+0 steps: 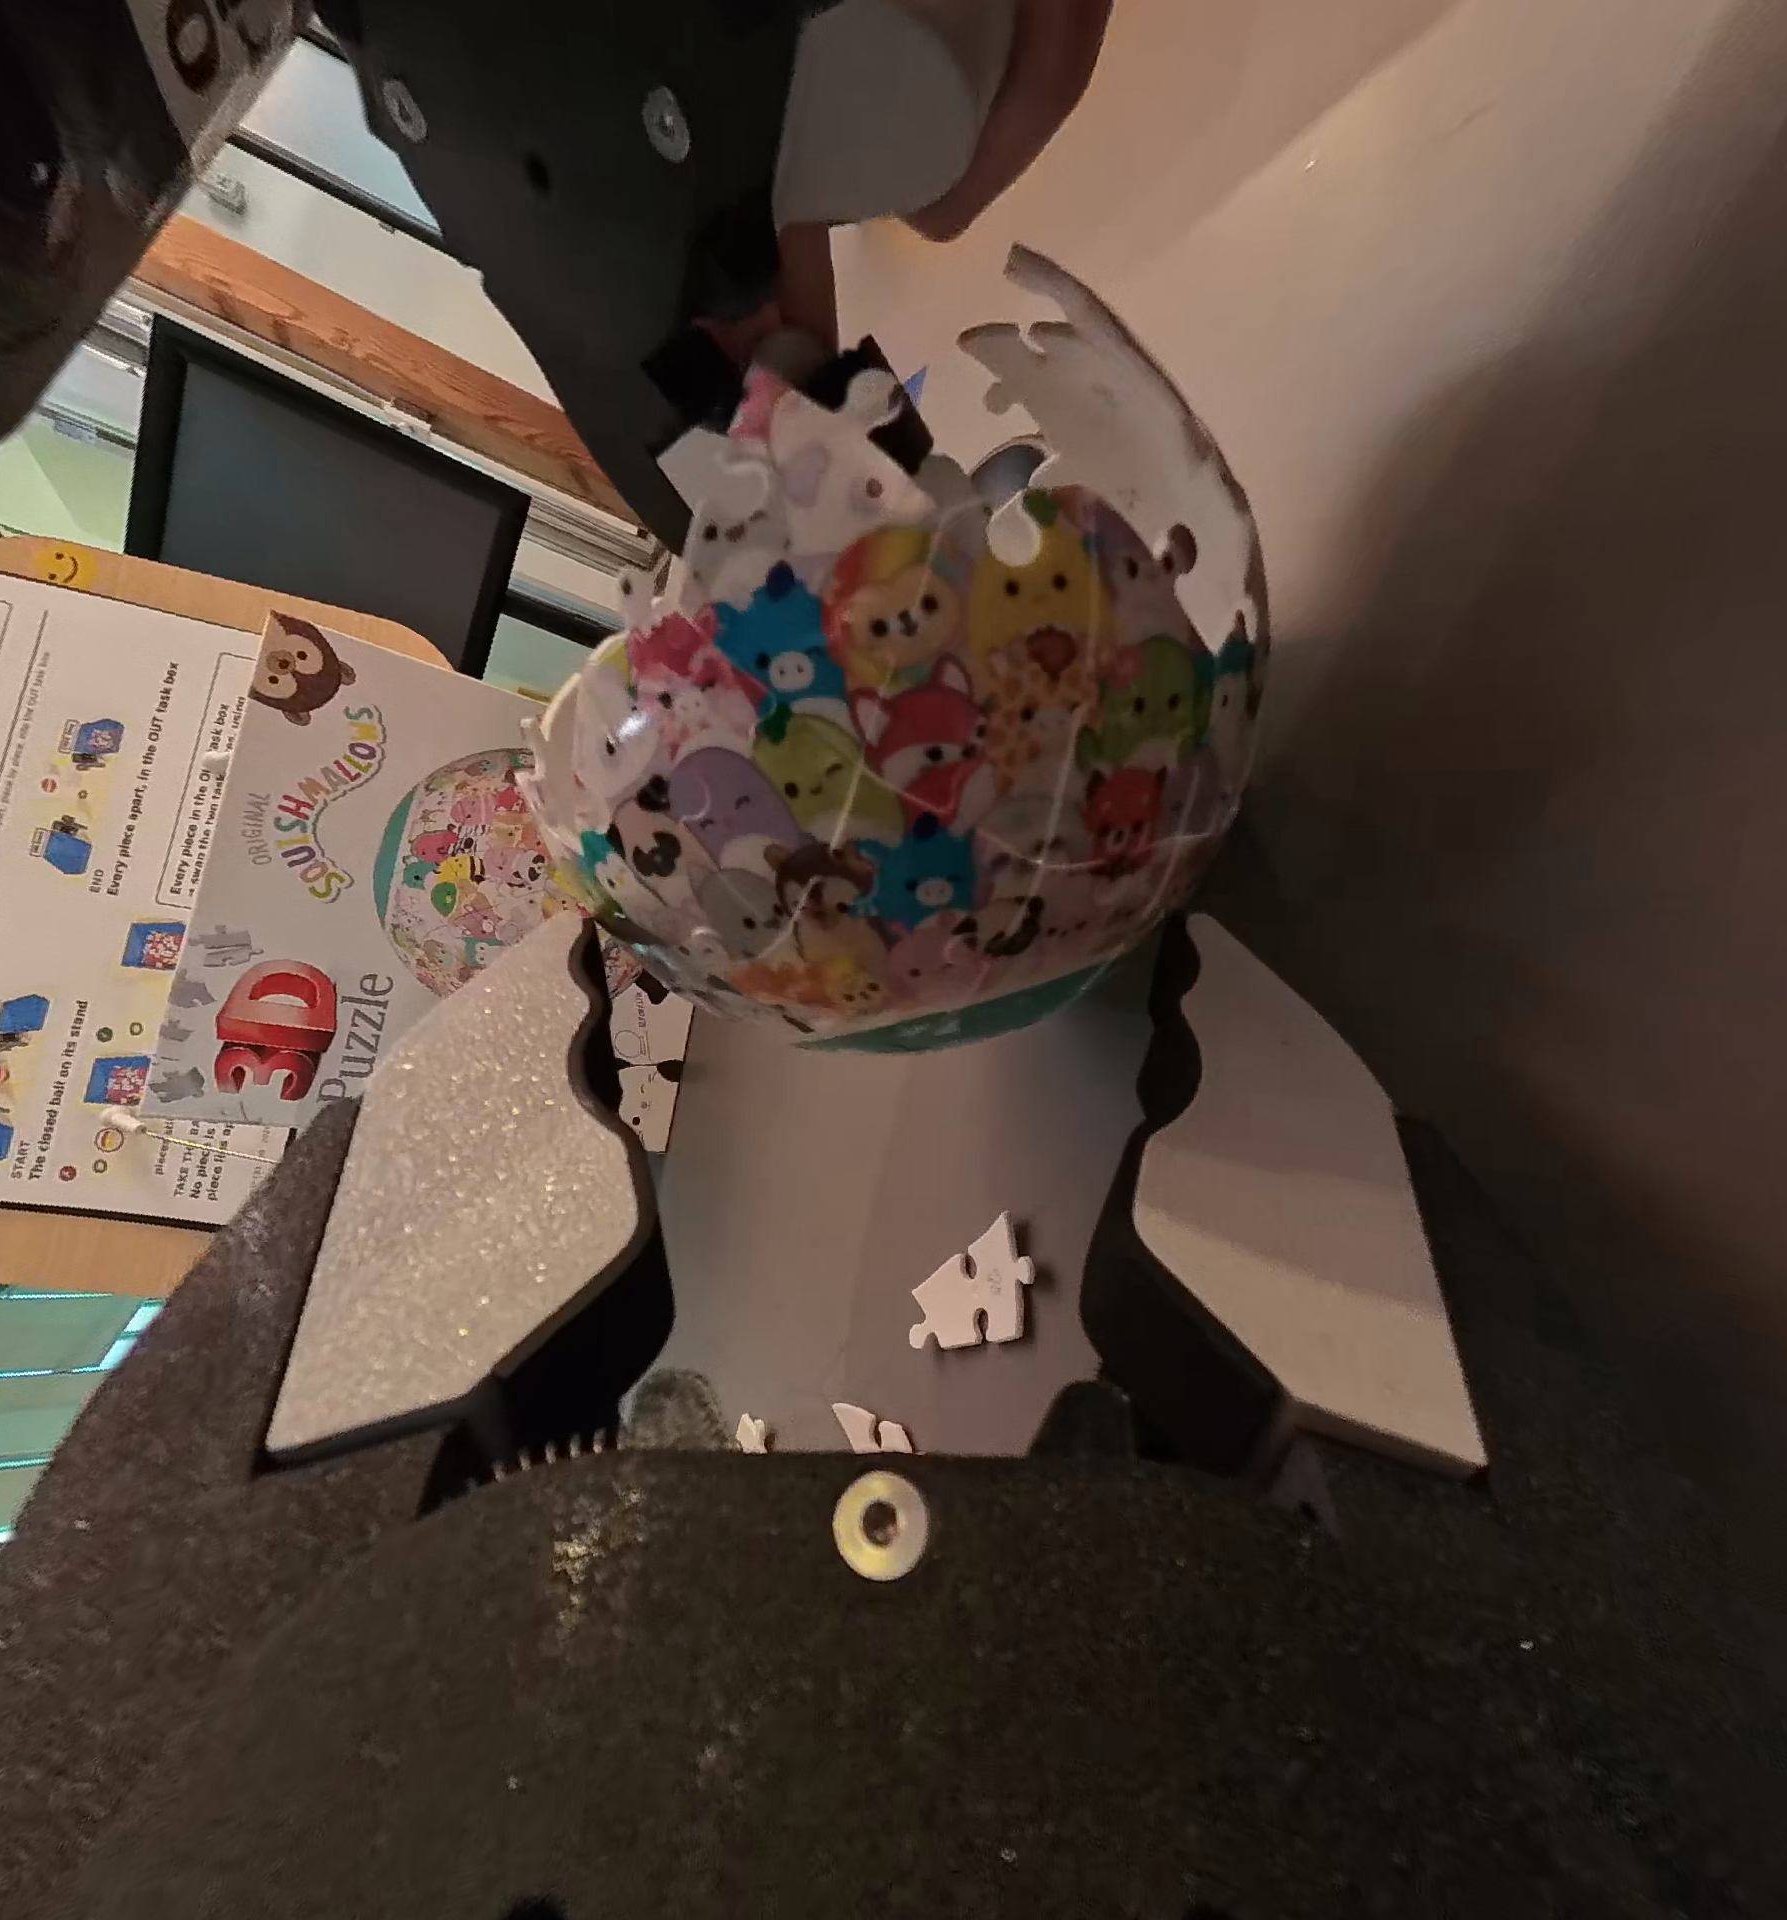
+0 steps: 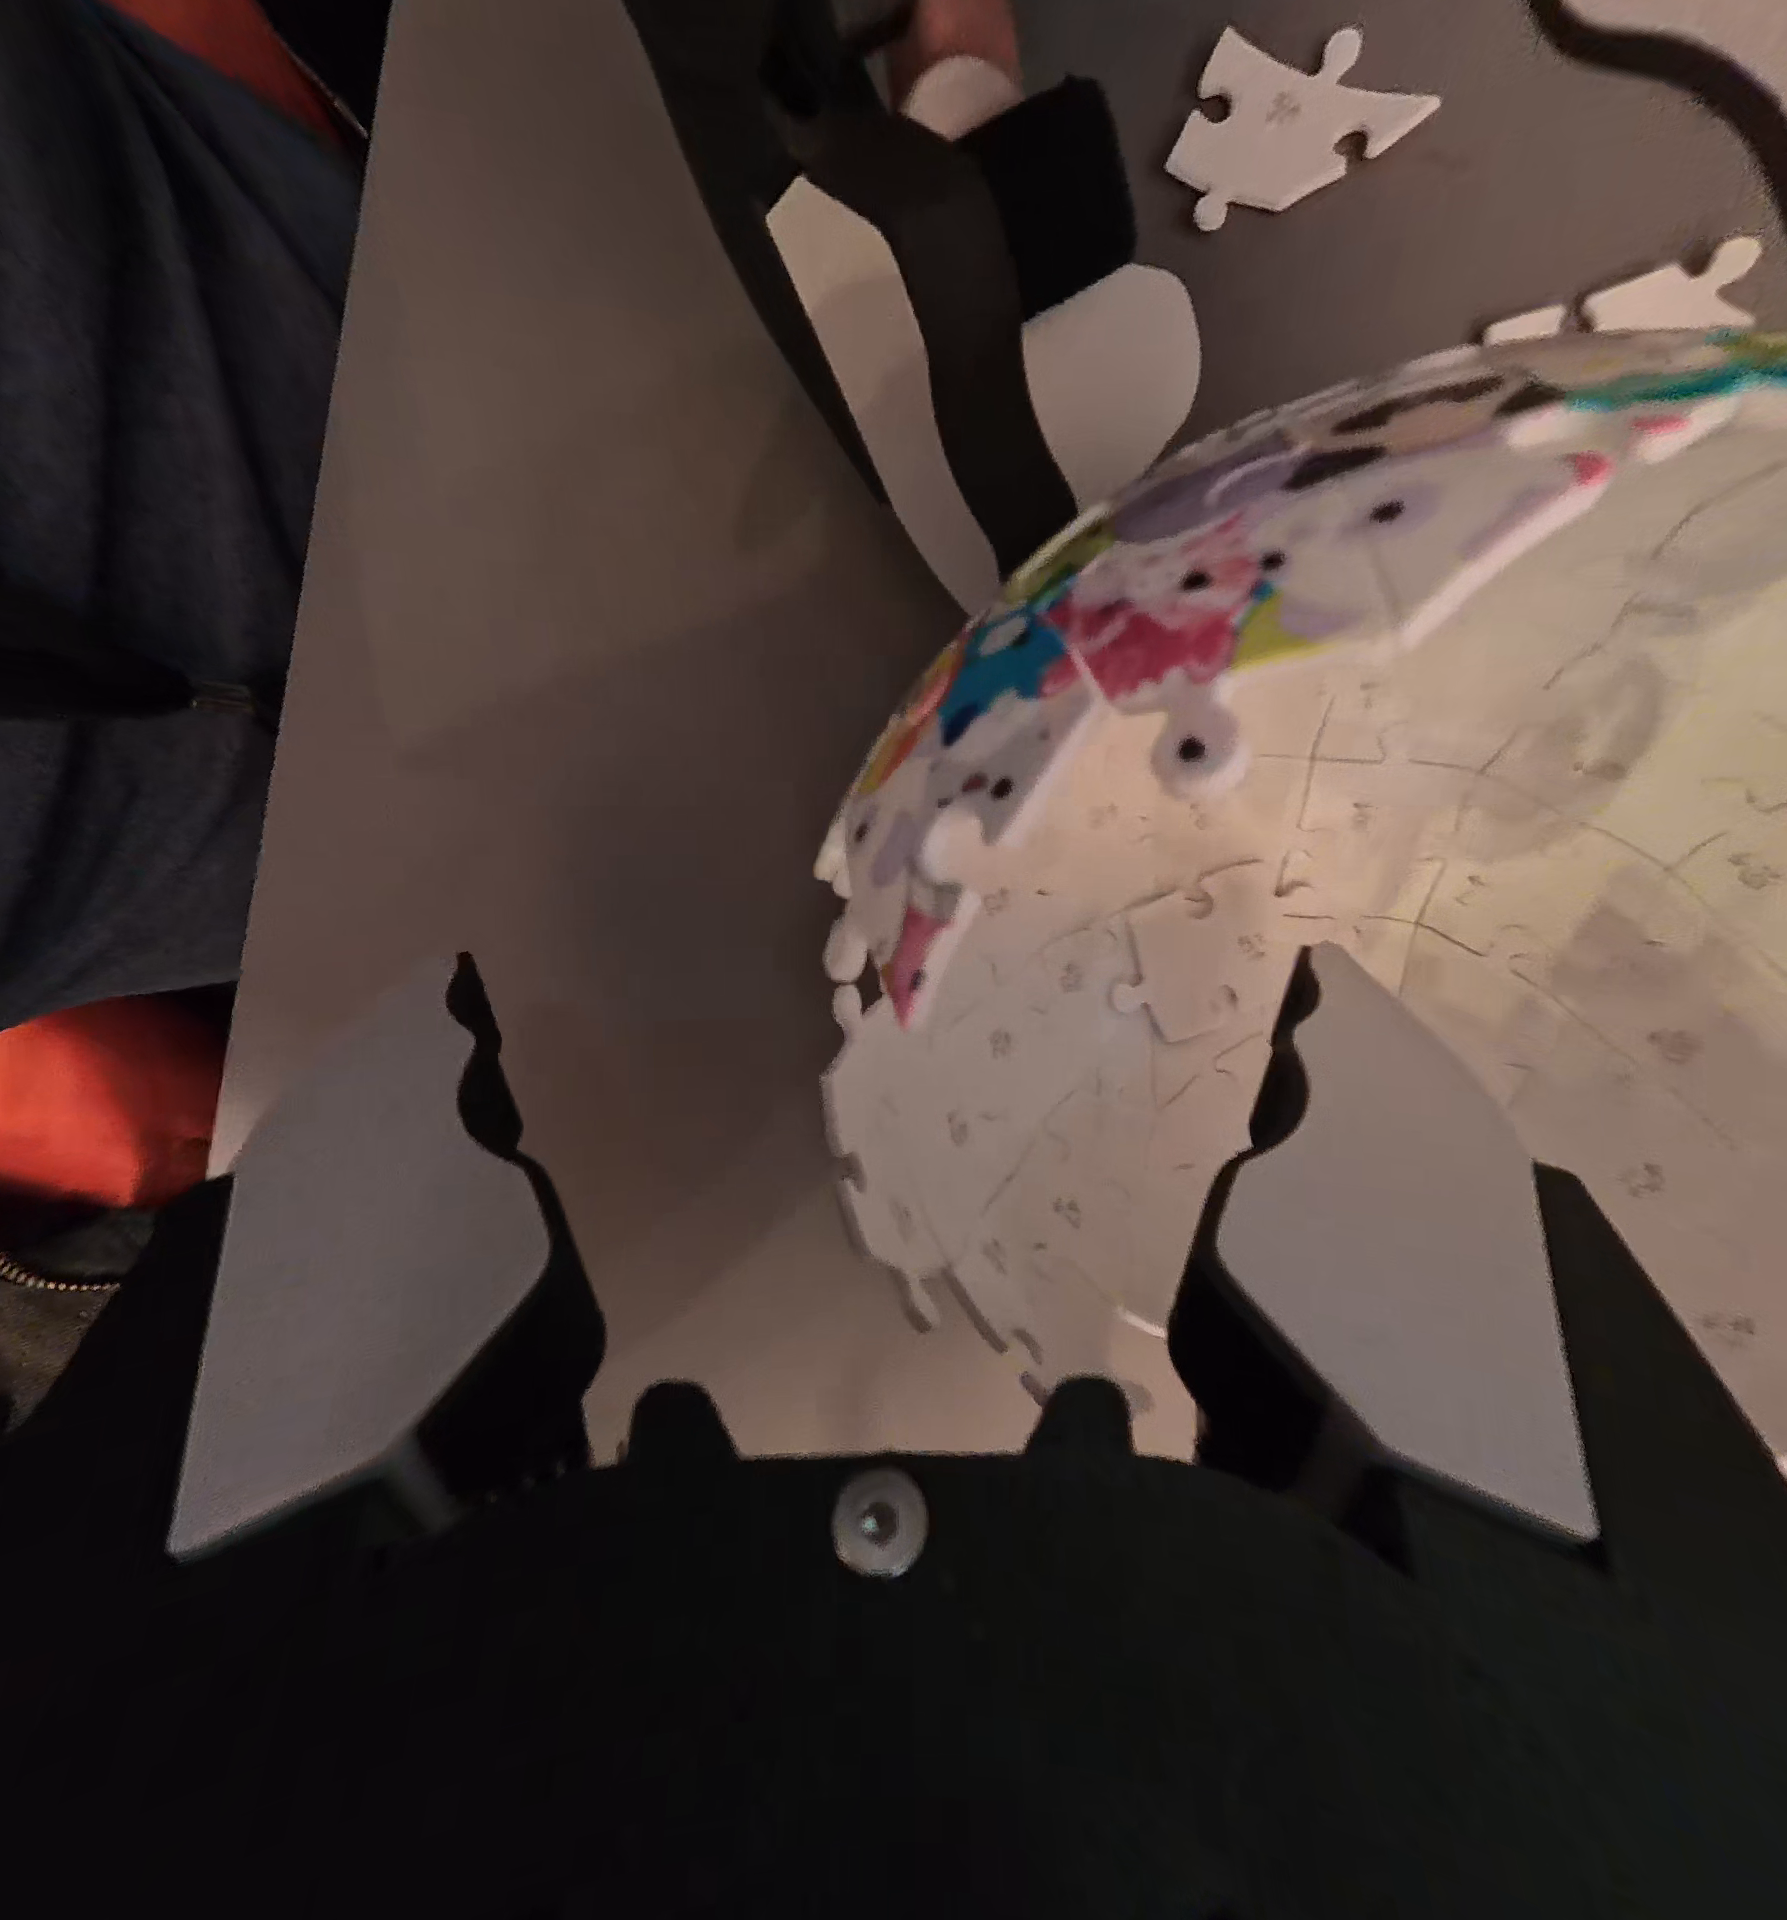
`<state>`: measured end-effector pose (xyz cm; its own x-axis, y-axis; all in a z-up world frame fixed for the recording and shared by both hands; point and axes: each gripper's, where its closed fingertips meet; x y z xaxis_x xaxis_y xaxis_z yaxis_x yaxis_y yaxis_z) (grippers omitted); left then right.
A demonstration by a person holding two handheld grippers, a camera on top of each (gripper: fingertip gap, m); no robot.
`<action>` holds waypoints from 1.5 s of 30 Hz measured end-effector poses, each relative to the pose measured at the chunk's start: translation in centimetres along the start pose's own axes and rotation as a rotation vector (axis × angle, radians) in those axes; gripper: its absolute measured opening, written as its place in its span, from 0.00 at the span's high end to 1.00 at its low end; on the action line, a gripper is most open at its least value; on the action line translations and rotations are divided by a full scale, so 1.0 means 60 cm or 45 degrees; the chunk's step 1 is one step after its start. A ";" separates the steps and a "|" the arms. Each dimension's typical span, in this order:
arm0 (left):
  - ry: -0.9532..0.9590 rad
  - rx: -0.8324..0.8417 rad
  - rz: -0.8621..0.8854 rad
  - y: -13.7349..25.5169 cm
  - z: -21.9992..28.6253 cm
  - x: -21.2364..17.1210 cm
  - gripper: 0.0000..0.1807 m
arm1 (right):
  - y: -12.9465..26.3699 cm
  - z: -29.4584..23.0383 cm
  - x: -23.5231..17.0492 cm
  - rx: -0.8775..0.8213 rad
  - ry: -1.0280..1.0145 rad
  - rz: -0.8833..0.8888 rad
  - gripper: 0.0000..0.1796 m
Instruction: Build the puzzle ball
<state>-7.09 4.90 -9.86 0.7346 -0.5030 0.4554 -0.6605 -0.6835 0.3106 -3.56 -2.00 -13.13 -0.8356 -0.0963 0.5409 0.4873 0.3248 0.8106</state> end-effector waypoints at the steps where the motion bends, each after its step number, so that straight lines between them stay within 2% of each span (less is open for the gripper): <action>1: -0.002 0.001 0.000 -0.001 0.000 -0.001 0.45 | 0.000 0.002 -0.001 -0.001 0.001 0.005 0.22; 14: 0.001 0.008 -0.021 -0.004 -0.004 -0.009 0.46 | 0.014 0.000 0.012 0.046 0.042 0.134 0.23; 28: 0.005 0.006 -0.031 -0.002 -0.003 -0.014 0.46 | -0.017 0.007 -0.029 -0.070 0.271 -0.195 0.22; 45: -0.006 0.005 -0.025 -0.001 -0.003 -0.013 0.46 | -0.021 0.012 -0.045 -0.023 0.246 -0.364 0.22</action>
Point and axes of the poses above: each gripper's, where its closed fingertips meet, y back along the fingers, x out of its top, z = x × y across the jaws, and after that the axes turned 3 degrees about z, right-handed
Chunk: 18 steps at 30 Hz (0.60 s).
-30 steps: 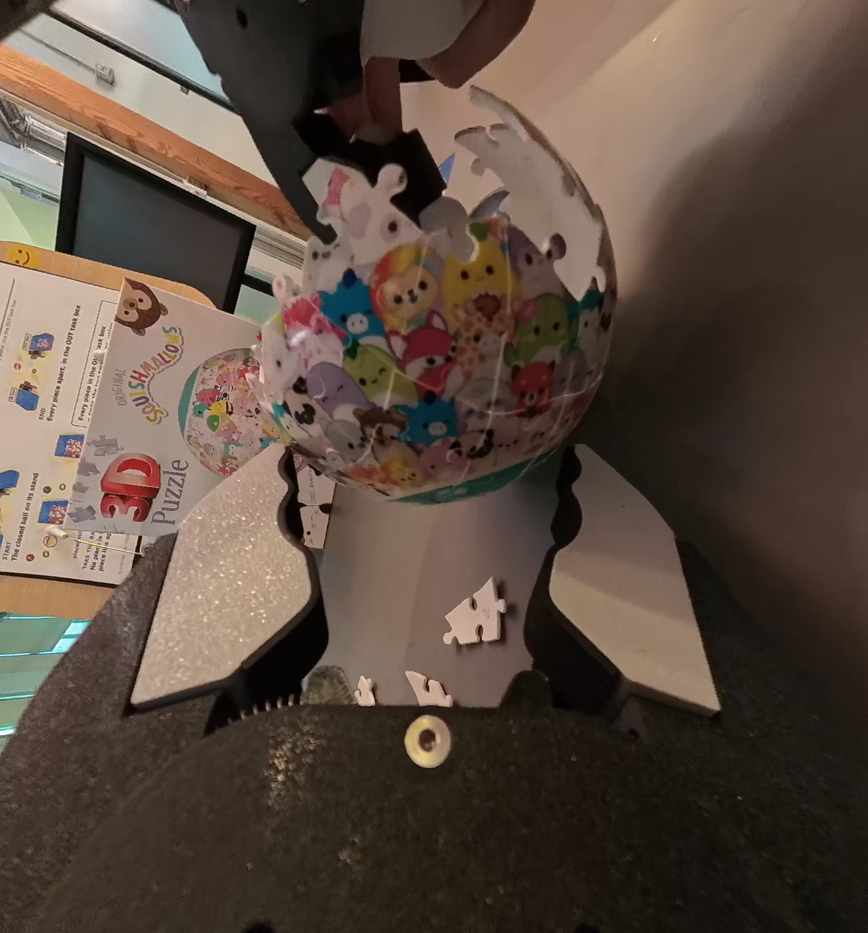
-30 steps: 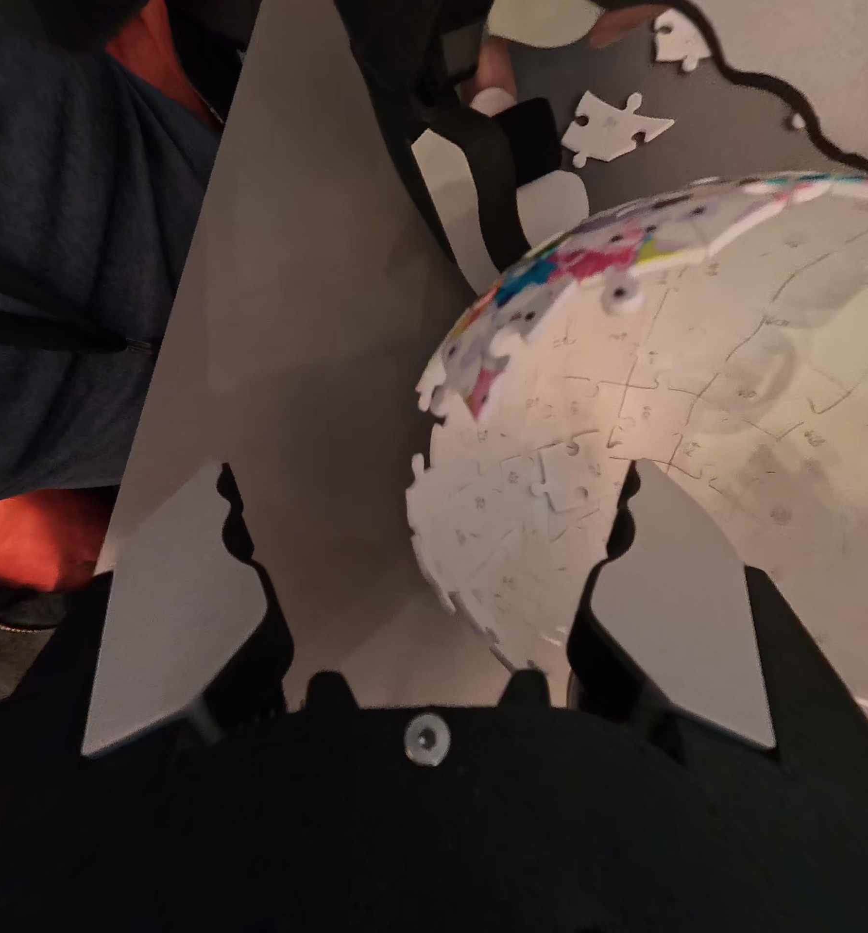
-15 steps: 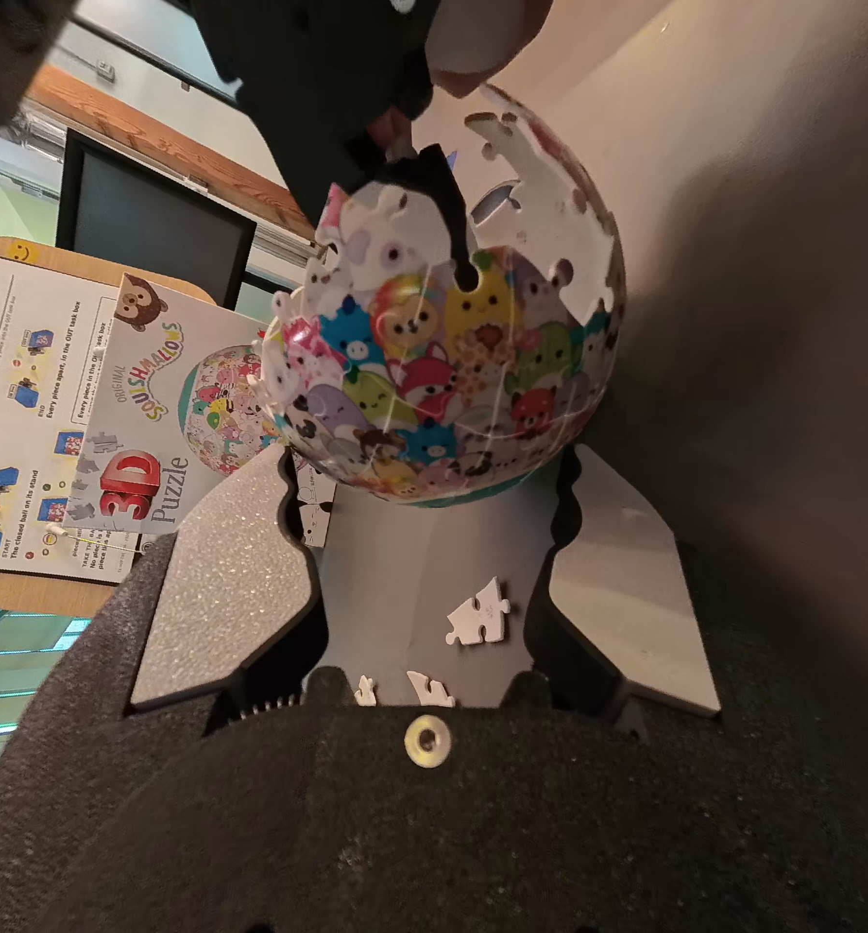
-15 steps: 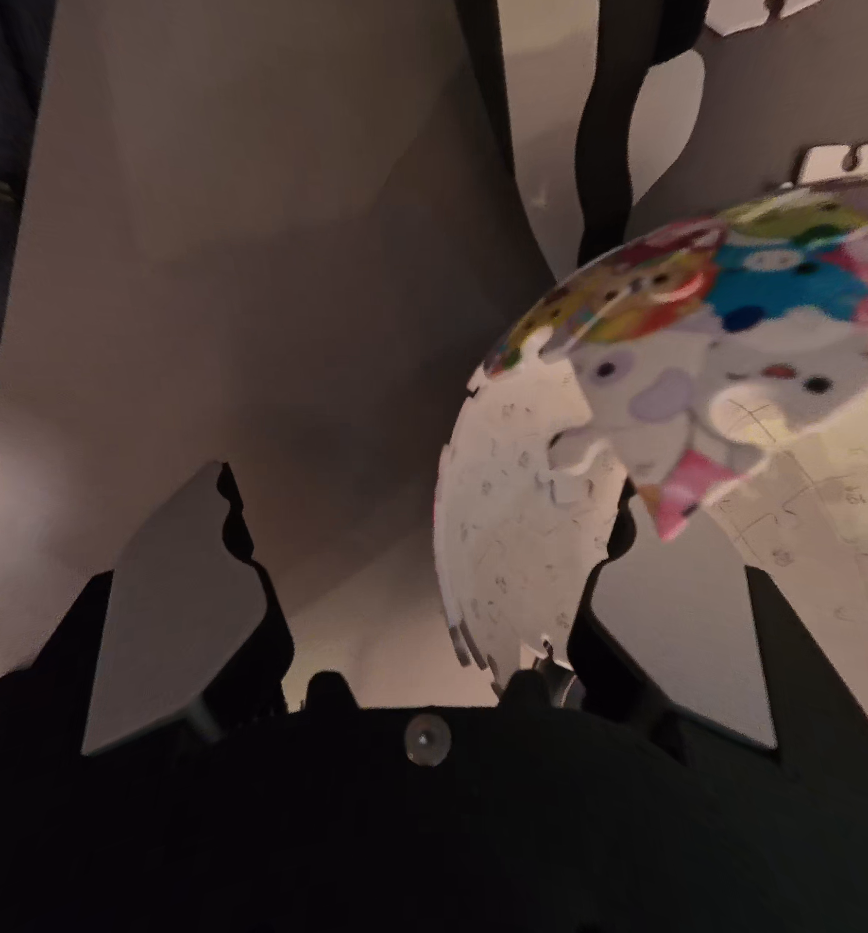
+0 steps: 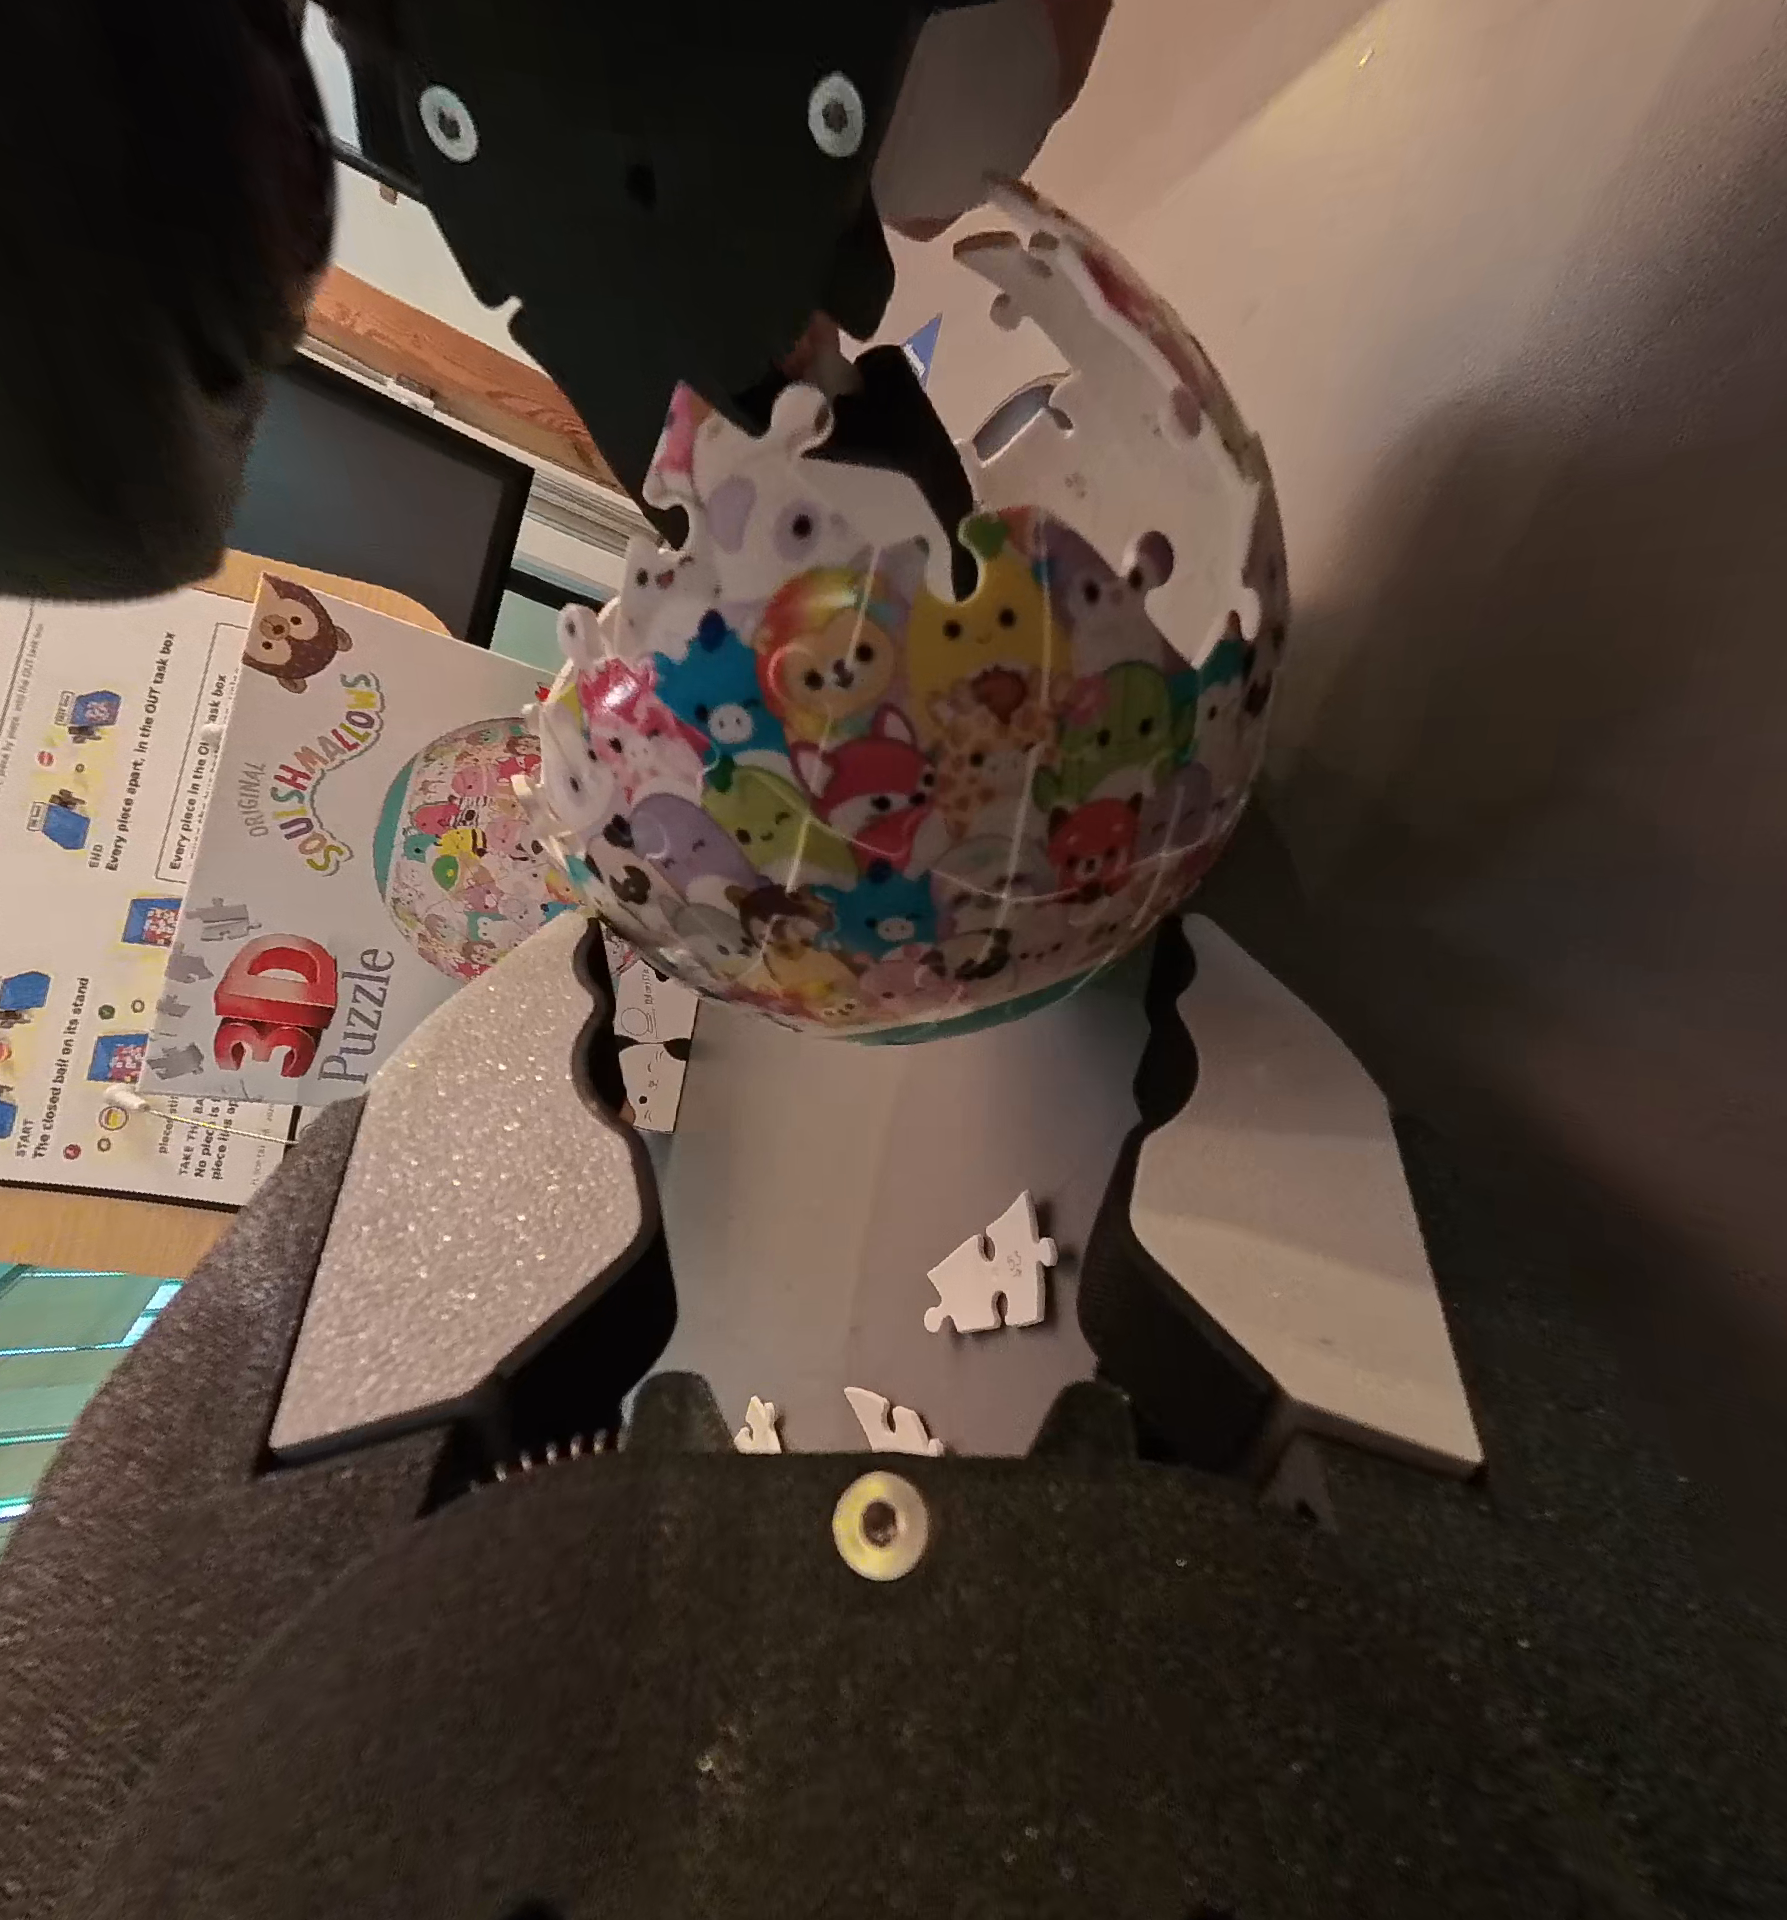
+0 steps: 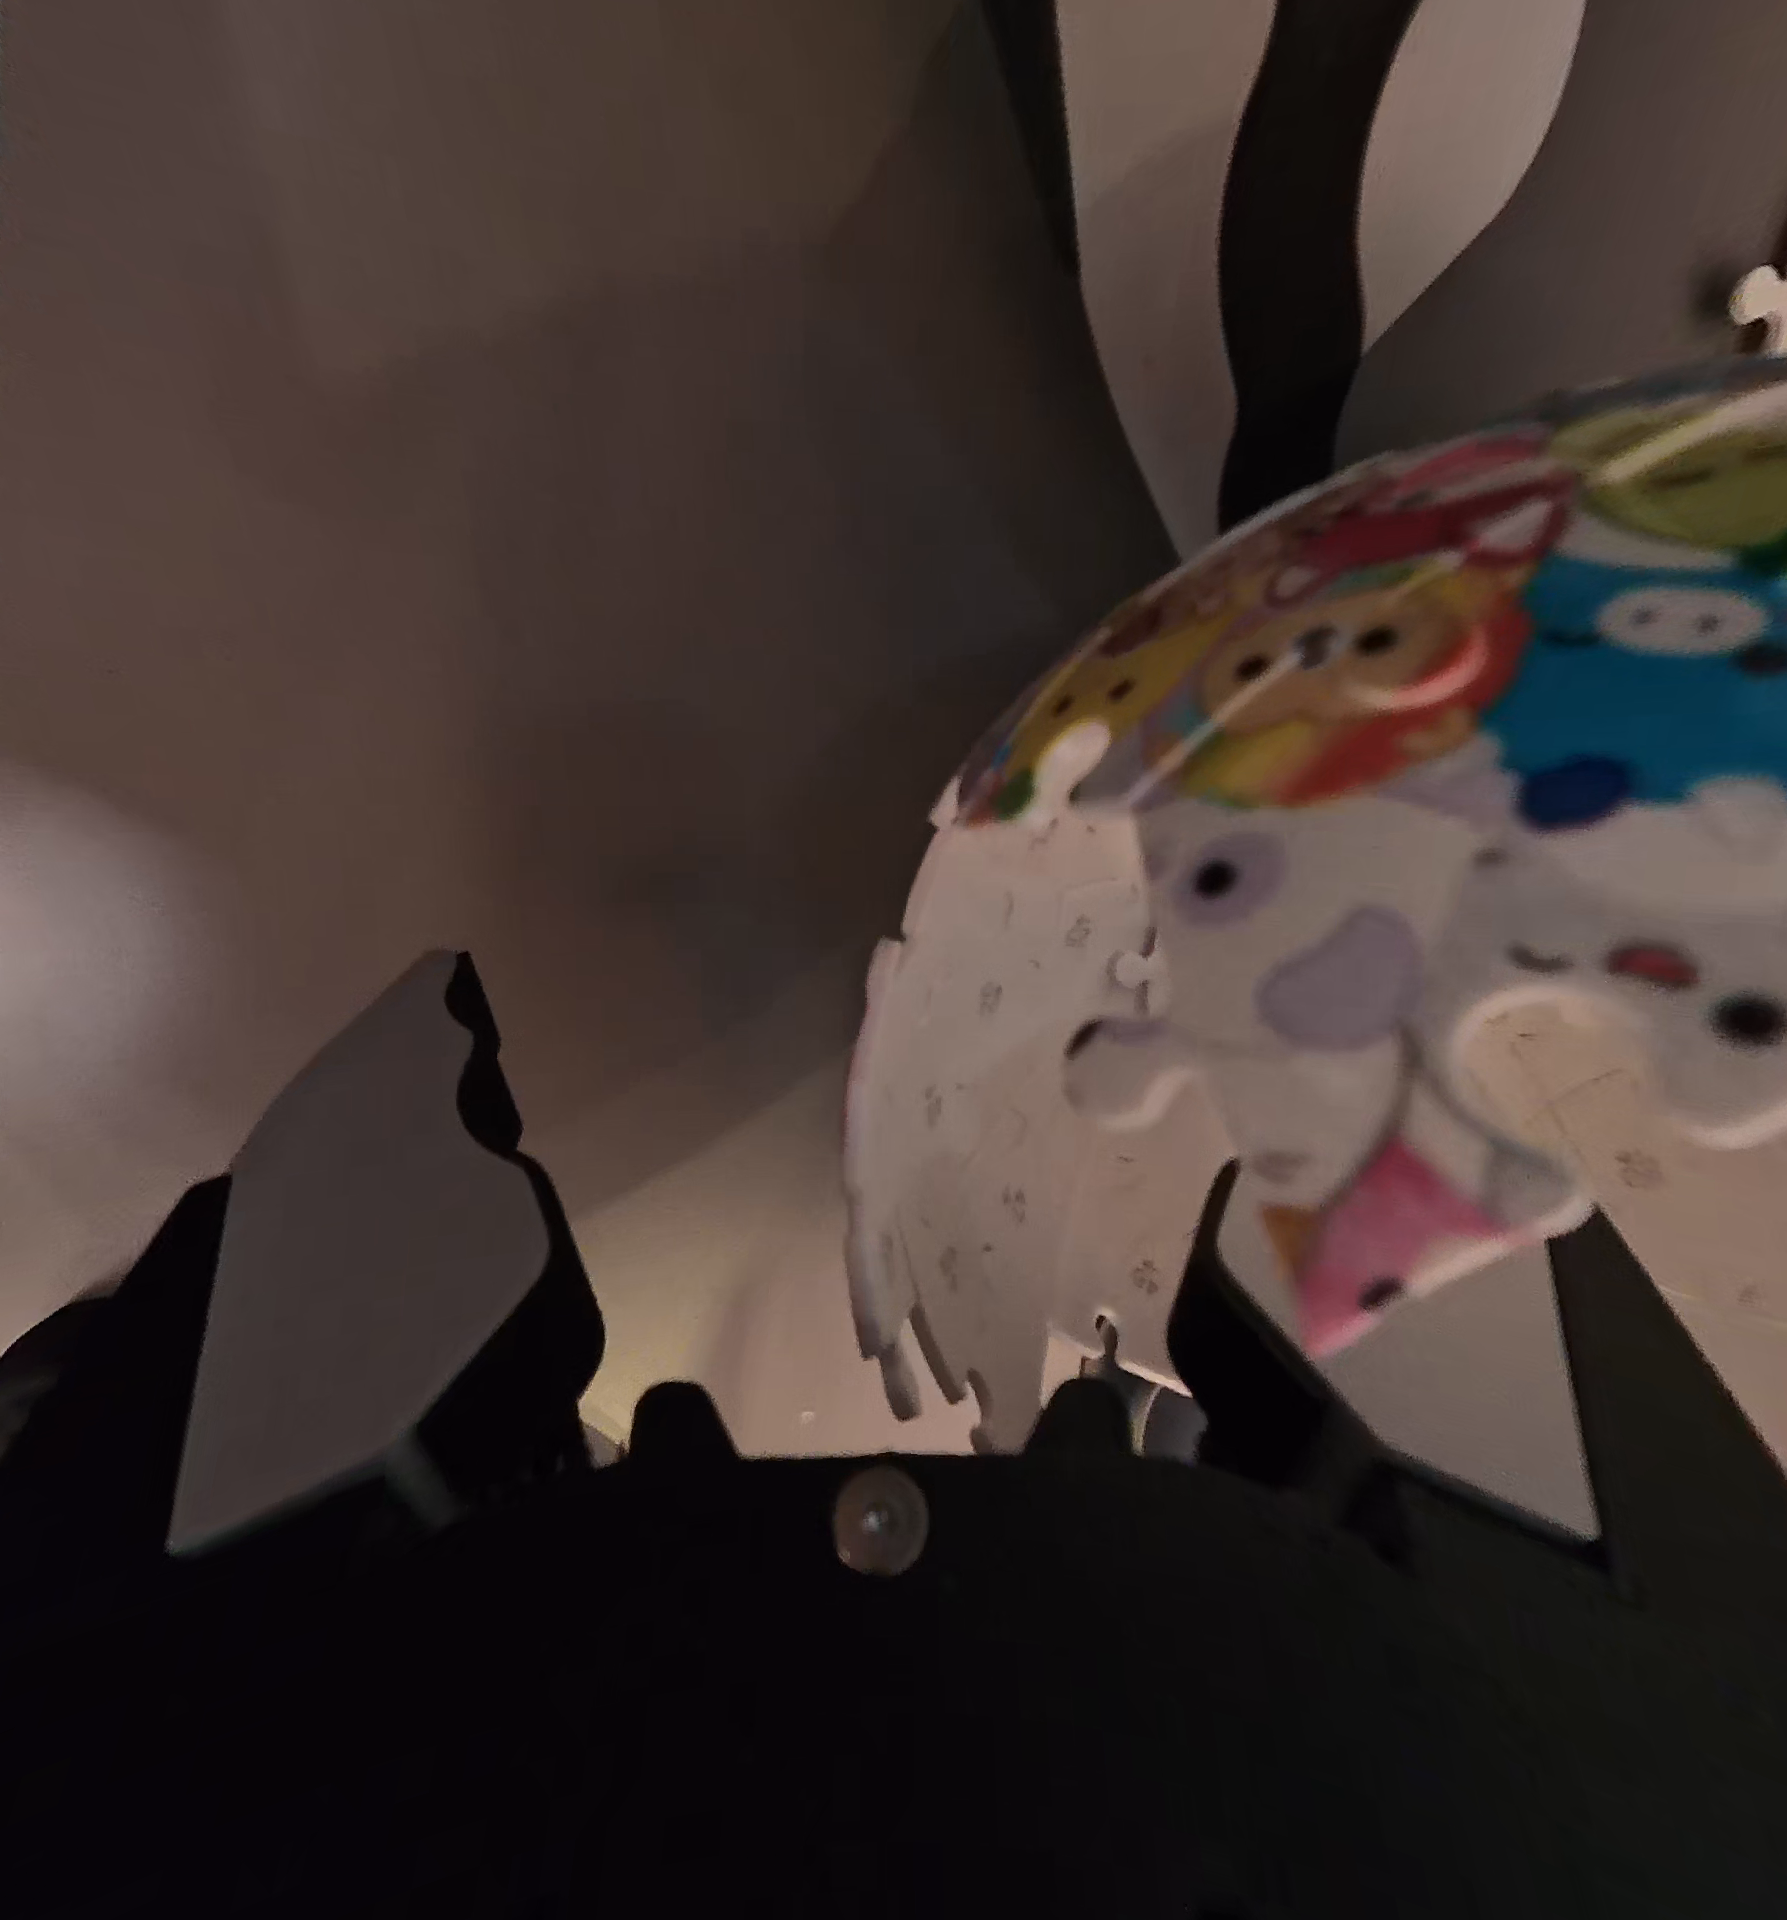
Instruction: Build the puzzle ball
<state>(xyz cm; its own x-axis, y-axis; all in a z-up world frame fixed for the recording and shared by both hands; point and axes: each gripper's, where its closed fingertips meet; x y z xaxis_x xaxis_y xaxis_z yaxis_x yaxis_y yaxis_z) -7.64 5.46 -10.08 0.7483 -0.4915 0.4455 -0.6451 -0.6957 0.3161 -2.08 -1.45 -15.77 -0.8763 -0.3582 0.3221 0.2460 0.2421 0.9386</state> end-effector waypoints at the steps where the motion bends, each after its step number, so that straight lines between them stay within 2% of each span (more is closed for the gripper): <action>1: 0.000 0.001 0.001 0.000 0.000 0.000 0.46 | 0.000 0.001 0.000 -0.001 0.001 -0.003 0.22; 14: -0.002 0.005 0.000 0.001 0.001 0.001 0.46 | 0.008 -0.018 0.007 0.081 -0.044 0.025 0.23; 18: 0.000 0.009 0.002 0.001 0.000 0.001 0.47 | 0.007 -0.005 0.005 0.036 -0.054 0.036 0.23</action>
<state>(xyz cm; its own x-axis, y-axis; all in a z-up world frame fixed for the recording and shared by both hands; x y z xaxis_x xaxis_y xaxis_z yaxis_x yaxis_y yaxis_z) -7.61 5.36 -10.04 0.7472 -0.4925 0.4463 -0.6453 -0.6985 0.3095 -2.13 -1.75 -15.23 -0.8863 -0.3122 0.3421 0.2594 0.2774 0.9251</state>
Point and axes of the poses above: each gripper's, where its closed fingertips meet, y back along the fingers, x out of its top, z = x × y across the jaws, and after that the axes turned 3 degrees about z, right-handed
